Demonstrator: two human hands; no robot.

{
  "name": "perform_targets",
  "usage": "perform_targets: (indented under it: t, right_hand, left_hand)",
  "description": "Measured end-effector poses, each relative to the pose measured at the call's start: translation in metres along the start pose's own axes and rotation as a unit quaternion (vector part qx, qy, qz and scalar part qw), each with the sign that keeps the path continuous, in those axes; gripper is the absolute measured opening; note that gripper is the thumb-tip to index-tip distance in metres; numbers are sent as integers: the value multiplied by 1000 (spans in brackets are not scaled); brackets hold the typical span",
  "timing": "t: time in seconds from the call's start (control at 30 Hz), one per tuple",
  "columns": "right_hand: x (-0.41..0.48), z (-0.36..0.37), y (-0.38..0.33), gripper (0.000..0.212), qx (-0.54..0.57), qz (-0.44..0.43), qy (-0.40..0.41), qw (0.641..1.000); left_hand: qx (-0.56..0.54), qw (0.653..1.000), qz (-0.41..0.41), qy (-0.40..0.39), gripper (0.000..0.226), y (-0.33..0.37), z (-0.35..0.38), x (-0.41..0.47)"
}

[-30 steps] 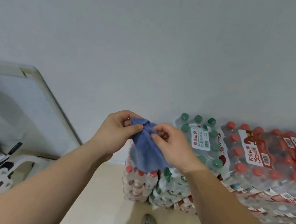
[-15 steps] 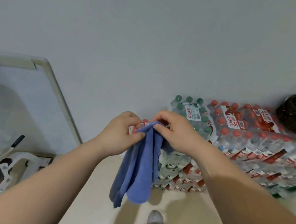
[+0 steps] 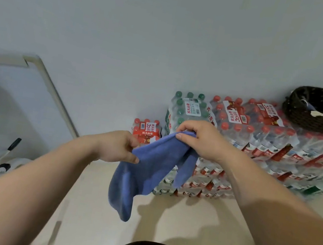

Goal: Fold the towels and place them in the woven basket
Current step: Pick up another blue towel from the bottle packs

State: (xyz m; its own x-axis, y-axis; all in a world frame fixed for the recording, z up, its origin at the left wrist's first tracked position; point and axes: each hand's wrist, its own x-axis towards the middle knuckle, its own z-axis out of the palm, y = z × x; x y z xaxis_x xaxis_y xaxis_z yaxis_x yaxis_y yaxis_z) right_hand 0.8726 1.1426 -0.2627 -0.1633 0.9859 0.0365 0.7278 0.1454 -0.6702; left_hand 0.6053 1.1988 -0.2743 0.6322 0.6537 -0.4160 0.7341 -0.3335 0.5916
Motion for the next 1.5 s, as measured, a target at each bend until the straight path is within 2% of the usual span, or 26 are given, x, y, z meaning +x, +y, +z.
perform_targets:
  t: [0.1, 0.27, 0.37, 0.43, 0.5, 0.6, 0.7, 0.77, 0.83, 0.97, 1.2, 1.3, 1.4, 1.5]
  right_hand:
    - [-16, -14, 27, 3, -22, 16, -1, 1000]
    - [-42, -44, 72, 3, -22, 32, 15, 999]
    - [-56, -61, 95, 5, -16, 40, 54, 998]
    - [-66, -73, 109, 8, -5, 44, 84, 996]
    - [-76, -84, 124, 10, -10, 55, 98, 994]
    - [-88, -97, 147, 11, -50, 89, 80, 992]
    - [-95, -107, 169, 13, -115, 121, 38, 985]
    - [-97, -114, 184, 20, -153, 147, 19, 977]
    - [-98, -121, 200, 29, -196, 172, 23, 965]
    - [-96, -132, 226, 34, -214, 224, 99, 945]
    - [-60, -149, 274, 31, -206, 282, 135, 927]
    - [-34, -158, 295, 32, -226, 297, 125, 919]
    - [-9, -170, 314, 31, -276, 300, 112, 906]
    - [14, -180, 334, 31, -348, 300, 47, 887]
  left_hand:
    - [8, 999, -39, 35, 33, 9, 14, 11]
    - [78, 993, -68, 55, 20, 11, 41, 23]
    - [98, 987, -102, 74, 9, 9, 60, 28]
    - [103, 982, -129, 96, 11, 7, 73, 31]
    - [21, 976, -156, 149, 19, 10, 84, 33]
    - [-106, 949, -151, 254, 22, 26, 93, 42]
    - [-132, 928, -123, 325, 22, 57, 91, 58]
    - [-123, 926, -101, 342, 21, 78, 88, 70]
    - [-100, 929, -83, 346, 19, 91, 85, 83]
    - [-31, 942, -66, 327, 21, 96, 79, 113]
    - [30, 958, -58, 278, 29, 94, 67, 187]
    - [37, 962, -53, 267, 25, 95, 50, 229]
    - [89, 961, -58, 256, 23, 96, 35, 270]
    - [115, 963, -52, 240, 29, 93, 25, 306]
